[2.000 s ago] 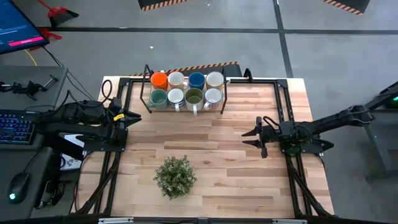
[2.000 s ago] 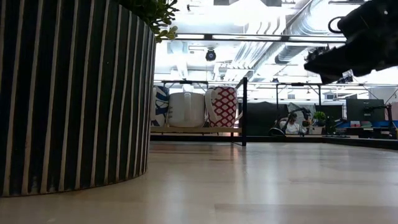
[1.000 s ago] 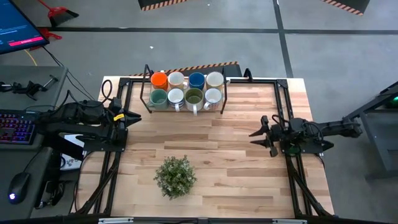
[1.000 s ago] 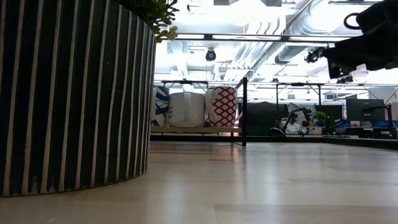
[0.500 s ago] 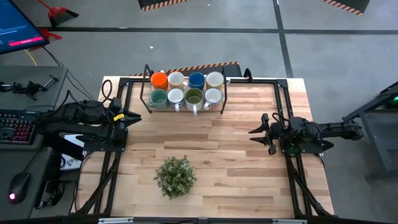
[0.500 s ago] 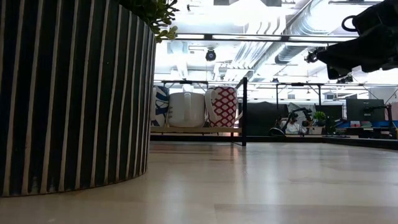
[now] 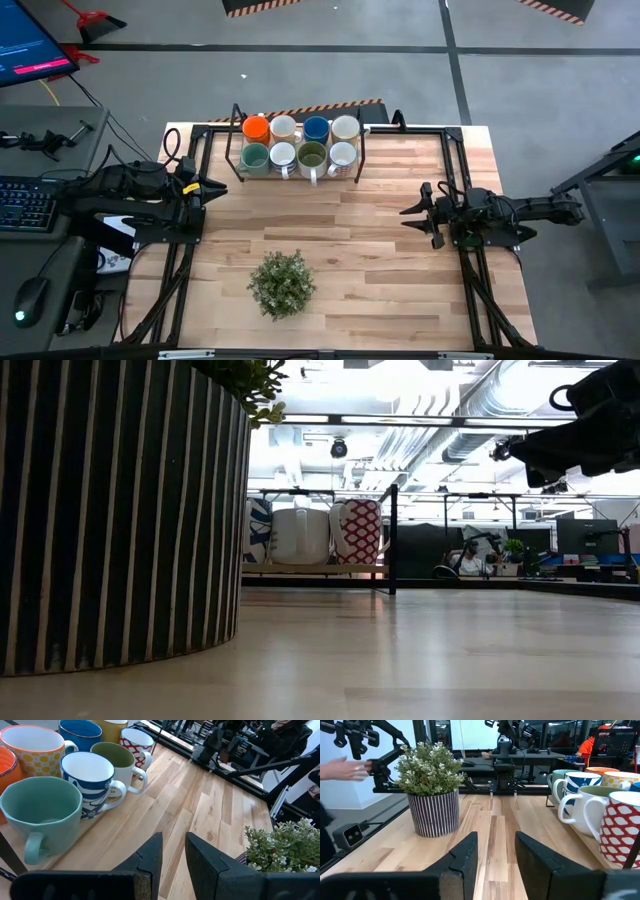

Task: Place coffee mugs
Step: Return to Home Position

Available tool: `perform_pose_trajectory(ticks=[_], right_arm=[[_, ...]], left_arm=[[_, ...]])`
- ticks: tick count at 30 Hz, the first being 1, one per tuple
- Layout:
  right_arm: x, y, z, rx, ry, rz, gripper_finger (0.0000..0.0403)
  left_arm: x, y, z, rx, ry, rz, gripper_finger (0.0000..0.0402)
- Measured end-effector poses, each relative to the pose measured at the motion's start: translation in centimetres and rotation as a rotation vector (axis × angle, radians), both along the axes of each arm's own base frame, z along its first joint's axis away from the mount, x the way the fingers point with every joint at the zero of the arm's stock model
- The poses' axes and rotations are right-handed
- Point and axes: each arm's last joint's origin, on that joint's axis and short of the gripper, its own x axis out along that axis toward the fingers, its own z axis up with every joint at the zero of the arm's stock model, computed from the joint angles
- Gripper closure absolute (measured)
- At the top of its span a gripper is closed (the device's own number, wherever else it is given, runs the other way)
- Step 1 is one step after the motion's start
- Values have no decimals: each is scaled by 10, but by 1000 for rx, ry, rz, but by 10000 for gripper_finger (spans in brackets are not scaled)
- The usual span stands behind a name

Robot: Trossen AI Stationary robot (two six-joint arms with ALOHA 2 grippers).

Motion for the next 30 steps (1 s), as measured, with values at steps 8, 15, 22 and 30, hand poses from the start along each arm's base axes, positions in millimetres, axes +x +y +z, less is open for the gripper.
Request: perform_pose_trajectory(ticks=[8, 15, 22, 30], right_arm=[[0, 0, 0, 0, 0, 0, 289], [0, 0, 0, 0, 1, 0, 289], [0, 0, 0, 0, 1, 0, 289], [0, 0, 0, 0, 1, 0, 289]], left_arm=[[0, 0, 0, -4, -1, 2, 328], [8, 4, -1, 46, -357, 168, 328], [25, -1, -55, 278, -509, 30, 328], [40, -8, -100, 302, -577, -163, 328]])
